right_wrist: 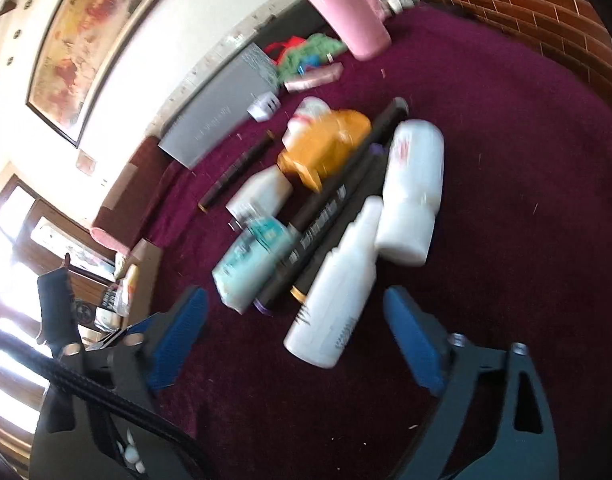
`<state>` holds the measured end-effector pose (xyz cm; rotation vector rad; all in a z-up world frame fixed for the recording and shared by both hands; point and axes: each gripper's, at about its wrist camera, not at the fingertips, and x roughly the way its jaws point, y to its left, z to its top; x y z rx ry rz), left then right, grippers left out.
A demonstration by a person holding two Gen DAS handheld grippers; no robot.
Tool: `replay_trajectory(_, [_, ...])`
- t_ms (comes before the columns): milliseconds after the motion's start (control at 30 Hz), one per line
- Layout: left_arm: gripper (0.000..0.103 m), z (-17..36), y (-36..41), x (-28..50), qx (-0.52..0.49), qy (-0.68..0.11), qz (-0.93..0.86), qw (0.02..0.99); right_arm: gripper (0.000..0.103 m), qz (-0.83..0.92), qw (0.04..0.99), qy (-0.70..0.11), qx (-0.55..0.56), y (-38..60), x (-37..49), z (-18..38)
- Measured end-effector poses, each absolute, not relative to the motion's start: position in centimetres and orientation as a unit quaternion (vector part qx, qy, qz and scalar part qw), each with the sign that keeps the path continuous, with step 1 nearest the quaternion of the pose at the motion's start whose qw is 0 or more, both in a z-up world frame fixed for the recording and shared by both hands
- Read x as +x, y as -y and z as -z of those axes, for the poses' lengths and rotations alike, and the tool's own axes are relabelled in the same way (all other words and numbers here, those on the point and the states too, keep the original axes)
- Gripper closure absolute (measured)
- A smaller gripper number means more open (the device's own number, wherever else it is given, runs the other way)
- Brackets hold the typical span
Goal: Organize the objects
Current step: 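Move both tools back from the box toward the pile, then grasp the blue-green tissue pack with the left tool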
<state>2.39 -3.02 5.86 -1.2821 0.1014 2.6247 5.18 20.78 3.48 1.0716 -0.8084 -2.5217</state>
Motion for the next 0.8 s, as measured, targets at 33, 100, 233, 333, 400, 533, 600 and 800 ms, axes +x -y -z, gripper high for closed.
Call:
replay_trajectory(33, [0.005,-6.5,2.5,2.4,-0.425,-0.048,-0.896,0.117,0.014,0.883,0.134,0.276,0.354,-21.2,5.5,-4.1])
replay_trajectory(100, [0.005,-6.8,0.7,1.8,-0.422,-0.087,-0.893,0.131,0.013,0.897,0.120,0.274,0.326,-22.3,5.6,-5.2])
replay_trajectory(233, [0.006,-5.8,-2.4,0.9,-0.408,-0.168,-0.885,0.145,0.013,0.902,0.085,0.278,0.320,-23.8,5.0,-4.3])
replay_trajectory(333, [0.006,-4.9,-2.8,-0.3,-0.410,-0.176,-0.880,0.164,0.013,0.878,0.091,0.325,0.339,-25.2,4.5,-2.7])
replay_trajectory(400, [0.006,-4.5,-3.0,-0.8,-0.414,-0.169,-0.875,0.184,0.013,0.874,0.093,0.336,0.337,-25.8,4.6,-2.7])
replay_trajectory(533, [0.006,-2.8,-4.7,-2.1,-0.432,-0.187,-0.863,0.185,0.013,0.873,0.106,0.331,0.342,-25.4,4.7,-2.7])
replay_trajectory(600, [0.007,-1.4,-6.0,-2.3,-0.442,-0.214,-0.852,0.182,0.013,0.873,0.118,0.327,0.341,-25.2,4.9,-2.8])
replay_trajectory(800, [0.063,-2.3,-4.6,-2.6,-0.469,-0.108,-0.846,0.229,0.013,0.876,0.116,0.313,0.349,-24.3,4.5,-2.7])
